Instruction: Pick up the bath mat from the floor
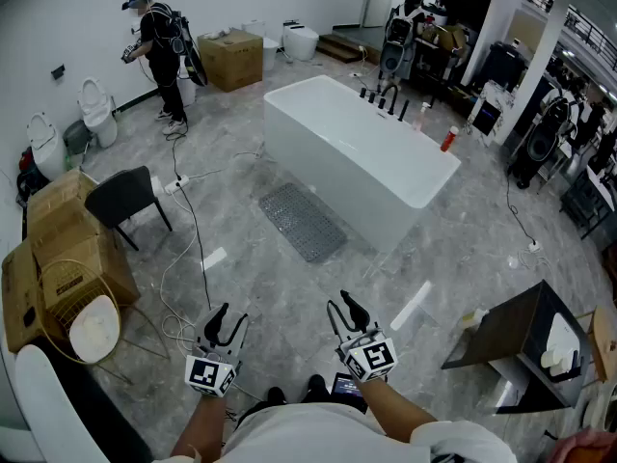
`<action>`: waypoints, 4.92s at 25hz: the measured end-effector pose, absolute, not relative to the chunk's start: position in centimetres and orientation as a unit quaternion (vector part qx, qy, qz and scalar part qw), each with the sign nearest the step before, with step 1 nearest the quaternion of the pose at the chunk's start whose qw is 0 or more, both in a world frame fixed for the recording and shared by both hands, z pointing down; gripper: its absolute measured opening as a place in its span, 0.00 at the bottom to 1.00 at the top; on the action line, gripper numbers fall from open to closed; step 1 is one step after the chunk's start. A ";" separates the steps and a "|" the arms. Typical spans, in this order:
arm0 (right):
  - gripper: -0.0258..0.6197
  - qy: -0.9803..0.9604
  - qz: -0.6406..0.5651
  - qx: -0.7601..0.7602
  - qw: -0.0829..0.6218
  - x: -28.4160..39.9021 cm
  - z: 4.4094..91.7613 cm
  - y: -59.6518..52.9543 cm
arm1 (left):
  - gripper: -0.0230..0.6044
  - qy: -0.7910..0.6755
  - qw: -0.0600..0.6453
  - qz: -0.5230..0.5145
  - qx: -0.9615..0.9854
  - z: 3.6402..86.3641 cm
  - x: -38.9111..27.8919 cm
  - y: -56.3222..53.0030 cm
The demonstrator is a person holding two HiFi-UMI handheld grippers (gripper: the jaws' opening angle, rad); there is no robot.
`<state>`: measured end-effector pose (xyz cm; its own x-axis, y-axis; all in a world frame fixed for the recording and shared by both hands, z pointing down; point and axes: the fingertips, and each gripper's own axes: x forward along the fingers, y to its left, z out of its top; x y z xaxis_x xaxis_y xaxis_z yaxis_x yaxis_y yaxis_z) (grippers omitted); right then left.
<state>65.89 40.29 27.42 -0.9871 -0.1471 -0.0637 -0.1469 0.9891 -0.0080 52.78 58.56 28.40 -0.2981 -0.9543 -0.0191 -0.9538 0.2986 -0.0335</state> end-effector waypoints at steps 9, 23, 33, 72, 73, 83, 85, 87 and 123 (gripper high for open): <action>0.28 0.998 -0.021 -0.052 0.029 65.7 27.8 42.8 | 0.34 0.799 0.016 0.001 -0.601 27.4 53.6 60.9; 0.29 0.991 -0.056 -0.059 0.108 70.7 26.4 39.8 | 0.28 0.799 0.077 0.027 -0.596 23.4 56.4 60.0; 0.29 0.990 -0.078 -0.072 0.097 71.5 29.6 36.5 | 0.29 0.795 0.029 0.019 -0.606 26.4 56.2 56.5; 0.32 0.987 -0.083 -0.120 0.068 23.7 29.4 11.0 | 0.33 0.748 -0.022 0.034 -0.662 27.8 7.9 29.2; 0.32 0.987 -0.082 -0.118 0.070 22.1 29.2 9.8 | 0.33 0.748 -0.022 0.030 -0.663 27.6 6.4 27.9; 0.32 0.984 -0.106 -0.128 0.070 10.8 30.3 -2.7 | 0.33 0.727 -0.046 0.026 -0.685 27.0 -6.4 14.2; 0.32 0.981 -0.111 -0.141 0.071 9.7 30.6 -4.0 | 0.33 0.721 -0.048 0.023 -0.691 27.1 -8.8 12.2; 0.32 0.979 -0.109 -0.157 0.070 9.2 31.3 -5.2 | 0.33 0.712 -0.049 0.024 -0.700 27.4 -11.2 10.1; 0.38 0.772 -0.331 -0.517 -0.164 12.2 69.6 -14.8 | 0.35 0.479 -0.383 -0.068 -0.787 66.6 -34.2 -20.5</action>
